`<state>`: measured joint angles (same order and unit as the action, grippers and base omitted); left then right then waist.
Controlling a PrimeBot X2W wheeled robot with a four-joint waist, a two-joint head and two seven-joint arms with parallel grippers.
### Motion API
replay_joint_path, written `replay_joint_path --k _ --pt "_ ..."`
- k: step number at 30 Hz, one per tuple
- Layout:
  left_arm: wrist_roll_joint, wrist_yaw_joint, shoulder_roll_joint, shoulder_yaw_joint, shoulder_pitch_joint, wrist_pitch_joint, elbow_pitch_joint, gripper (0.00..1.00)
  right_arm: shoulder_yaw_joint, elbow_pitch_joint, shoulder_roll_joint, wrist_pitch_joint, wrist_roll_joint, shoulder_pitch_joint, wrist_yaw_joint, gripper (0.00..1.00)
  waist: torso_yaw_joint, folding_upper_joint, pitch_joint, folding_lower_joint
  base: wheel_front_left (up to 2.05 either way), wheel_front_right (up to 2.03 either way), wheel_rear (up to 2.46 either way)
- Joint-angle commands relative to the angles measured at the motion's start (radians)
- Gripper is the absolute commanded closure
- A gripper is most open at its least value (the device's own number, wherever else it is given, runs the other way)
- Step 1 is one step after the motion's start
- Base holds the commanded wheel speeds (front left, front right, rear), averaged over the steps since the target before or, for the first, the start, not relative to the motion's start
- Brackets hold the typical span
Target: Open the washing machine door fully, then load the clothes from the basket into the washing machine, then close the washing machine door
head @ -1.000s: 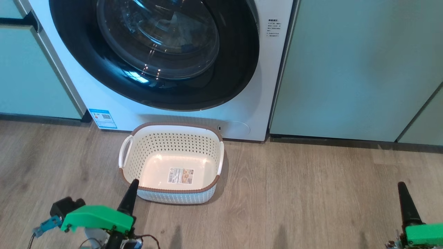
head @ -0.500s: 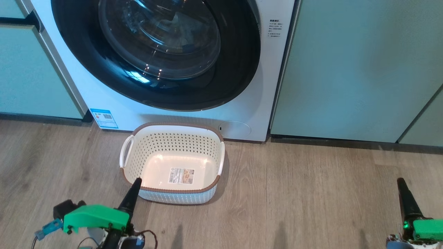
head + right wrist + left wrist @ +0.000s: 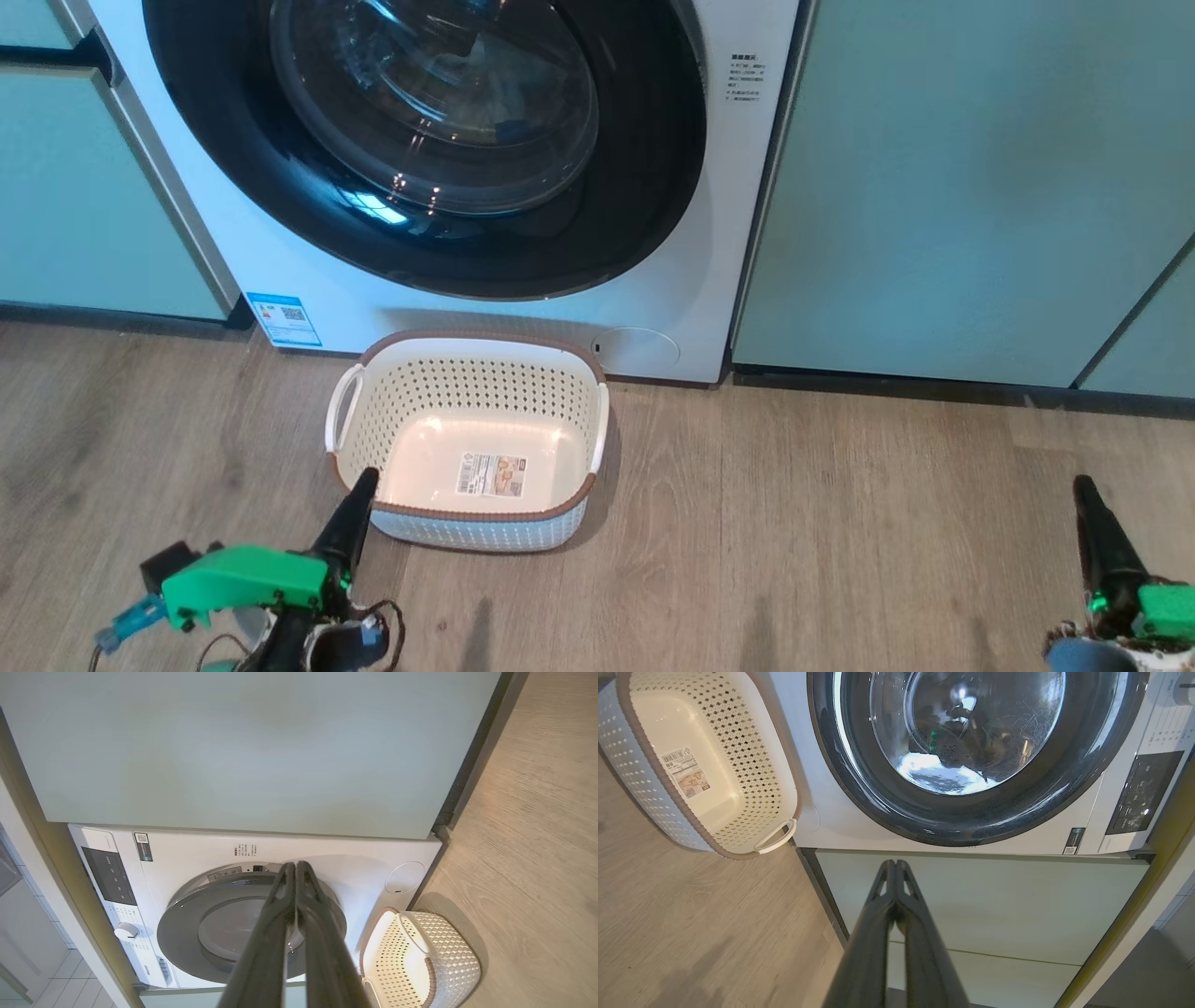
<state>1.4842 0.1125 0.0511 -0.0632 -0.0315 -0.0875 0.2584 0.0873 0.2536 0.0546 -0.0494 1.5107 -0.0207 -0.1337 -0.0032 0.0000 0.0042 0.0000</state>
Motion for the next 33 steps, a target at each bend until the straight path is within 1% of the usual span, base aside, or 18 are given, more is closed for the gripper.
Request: replay_joint_path --k 1,10,33 --pt "0.024 0.007 0.005 -0.037 -0.062 -0.007 -0.026 1.00 -0.015 -0.027 0.021 -0.010 0.026 -0.066 0.003 1.00 0.000 0.0000 0.000 0.0000 0.00 0.00 0.00" --pt "0.121 0.018 -0.001 -0.051 -0.076 -0.026 -0.013 1.00 -0.009 -0.011 0.021 -0.035 0.125 -0.084 0.003 1.00 0.003 0.0000 -0.001 0.0000 0.00 0.00 0.00" --pt "0.124 0.018 -0.001 -0.051 -0.077 -0.026 -0.013 1.00 0.000 -0.010 0.015 -0.042 0.120 -0.085 0.003 1.00 0.003 0.0000 -0.001 0.0000 0.00 0.00 0.00"
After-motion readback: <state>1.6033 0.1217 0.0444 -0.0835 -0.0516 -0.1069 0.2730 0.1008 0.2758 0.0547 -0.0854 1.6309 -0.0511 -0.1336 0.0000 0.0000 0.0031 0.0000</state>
